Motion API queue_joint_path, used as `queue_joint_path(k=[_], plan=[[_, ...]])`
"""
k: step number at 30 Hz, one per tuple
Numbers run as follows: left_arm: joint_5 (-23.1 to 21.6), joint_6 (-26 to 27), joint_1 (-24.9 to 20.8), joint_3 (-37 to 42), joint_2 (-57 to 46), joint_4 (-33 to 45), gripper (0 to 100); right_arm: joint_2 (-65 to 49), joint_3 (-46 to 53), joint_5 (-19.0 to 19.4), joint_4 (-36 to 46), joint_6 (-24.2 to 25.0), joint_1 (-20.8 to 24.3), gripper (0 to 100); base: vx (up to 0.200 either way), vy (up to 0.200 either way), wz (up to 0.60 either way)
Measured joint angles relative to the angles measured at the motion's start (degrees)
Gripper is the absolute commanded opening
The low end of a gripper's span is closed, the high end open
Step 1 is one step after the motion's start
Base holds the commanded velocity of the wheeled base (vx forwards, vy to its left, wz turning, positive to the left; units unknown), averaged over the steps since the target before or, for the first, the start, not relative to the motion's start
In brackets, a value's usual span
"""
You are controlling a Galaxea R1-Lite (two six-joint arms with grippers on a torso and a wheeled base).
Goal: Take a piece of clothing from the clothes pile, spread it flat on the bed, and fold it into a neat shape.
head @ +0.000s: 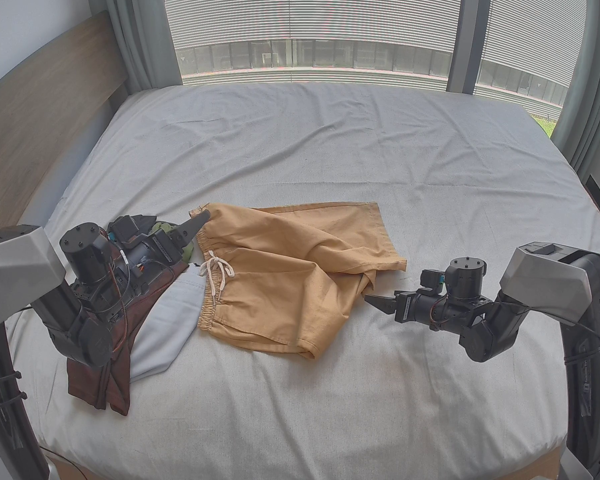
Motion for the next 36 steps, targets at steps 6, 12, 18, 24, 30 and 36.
queue_joint_path(k=[6,12,18,24,30,36], plan=[[-0.27,0.05,0.0,0.37,-0.06,0.04,100,2.73,-4.44,-0.06,0.96,-0.07,1.21,100,0.0,0.0,0.0],[-0.3,0.02,-0.05,0.24,0.05,0.04,100,4.91,-7.39,-0.09,1.83,-1.5,1.21,100,0.0,0.0,0.0],[-0.27,0.0,-0.27,0.11,0.33,0.04,100,6.39,-9.14,-0.06,1.78,-1.83,0.8,100,0.0,0.0,0.0],[-0.27,-0.05,-0.27,-0.09,0.74,0.04,100,7.06,-10.5,-0.06,1.89,-1.83,0.67,100,0.0,0.0,0.0],[-0.24,0.0,-0.35,-0.16,1.21,0.06,100,7.78,-11.79,-0.09,2.02,-1.83,0.67,0,0.0,0.0,0.0],[-0.24,0.0,-0.38,-0.16,1.41,0.04,100,8.27,-12.4,-0.09,2.02,-1.83,0.78,0,0.0,0.0,0.0]])
